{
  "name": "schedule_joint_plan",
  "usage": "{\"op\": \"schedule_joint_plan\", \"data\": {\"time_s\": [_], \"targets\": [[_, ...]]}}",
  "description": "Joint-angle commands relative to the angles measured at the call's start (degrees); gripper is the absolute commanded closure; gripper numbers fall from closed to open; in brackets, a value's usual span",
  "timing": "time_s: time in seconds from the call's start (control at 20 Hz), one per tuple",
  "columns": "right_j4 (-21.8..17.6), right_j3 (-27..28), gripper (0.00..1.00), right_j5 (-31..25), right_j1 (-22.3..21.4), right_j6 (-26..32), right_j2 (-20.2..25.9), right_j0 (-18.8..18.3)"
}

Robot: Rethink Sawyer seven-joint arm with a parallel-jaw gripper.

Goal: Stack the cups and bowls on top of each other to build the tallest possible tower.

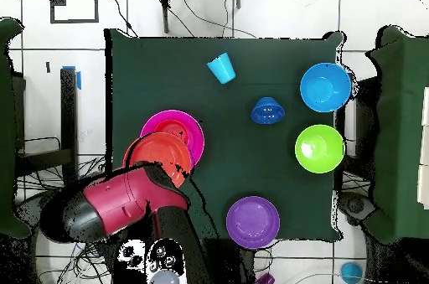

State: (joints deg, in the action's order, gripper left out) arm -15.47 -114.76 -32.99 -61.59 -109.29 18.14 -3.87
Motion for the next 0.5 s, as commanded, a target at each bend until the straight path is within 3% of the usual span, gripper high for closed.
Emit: {"op": "schedule_joint_plan", "data": {"time_s": [0.05, 0.5], "targets": [[-5.3, 4.6, 1.00, 5.9, 2.4, -7.9, -3.2, 2.8], [-4.2, 7.7, 1.00, 5.5, 3.6, -5.2, -3.7, 2.5]]}}
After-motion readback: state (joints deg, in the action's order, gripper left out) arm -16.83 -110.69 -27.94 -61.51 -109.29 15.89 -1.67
